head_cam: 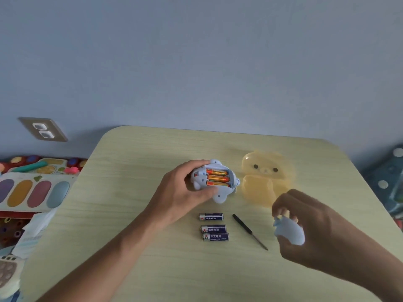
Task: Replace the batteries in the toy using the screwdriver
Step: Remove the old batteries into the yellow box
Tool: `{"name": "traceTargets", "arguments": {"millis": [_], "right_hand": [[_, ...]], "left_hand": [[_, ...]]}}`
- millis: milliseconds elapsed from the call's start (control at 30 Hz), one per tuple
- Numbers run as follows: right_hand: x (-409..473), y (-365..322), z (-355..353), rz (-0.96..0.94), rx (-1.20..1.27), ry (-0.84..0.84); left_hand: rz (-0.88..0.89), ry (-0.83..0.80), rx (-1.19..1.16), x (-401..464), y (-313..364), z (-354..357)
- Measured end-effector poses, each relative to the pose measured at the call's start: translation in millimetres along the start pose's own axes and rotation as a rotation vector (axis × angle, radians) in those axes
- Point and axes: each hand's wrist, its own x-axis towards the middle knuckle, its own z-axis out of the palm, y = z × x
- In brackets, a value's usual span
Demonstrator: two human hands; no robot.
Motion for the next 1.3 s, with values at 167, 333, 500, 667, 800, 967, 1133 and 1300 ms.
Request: {"name": "traceTargets", "arguments": {"millis": [167,333,500,667,800,967,1133,1300], "right_hand": [[-11.8,12.3,24.6,0.035,-0.155,-0.005],[-14.8,12.1,23.0,0.056,-0.224,0.007],[-6.2,6.3,7.7,0.009,-0.223,0.157],[52.0,-12.4,3.8,-0.135,0.004,0.281],[110.6,-22.7,19.1,-0.239,0.055,0.208],[141.1,-22.6,25.6,-0.321,-0.014,0.092],[149.1,-17.6,22.5,-0.378,-0.001,0.034],[152.5,-19.1,16.7,-0.424,-0.041,-0.043]], "left_hand": [[-0.003,-0.018,-0.012,2.3,-2.0,-5.0],[-0.006,-0.019,-0.014,2.8,-6.5,-5.3],[-0.026,-0.029,-0.040,3.5,-8.5,-5.3],[-0.039,-0.043,-0.048,5.2,-9.9,-7.5],[-0.052,-0.055,-0.051,6.3,-8.9,-8.8],[-0.041,-0.067,-0.051,7.5,-9.0,-10.1],[-0.042,-0.083,-0.057,8.4,-10.9,-11.7],[-0.047,-0.100,-0.043,8.2,-9.9,-13.4]]}}
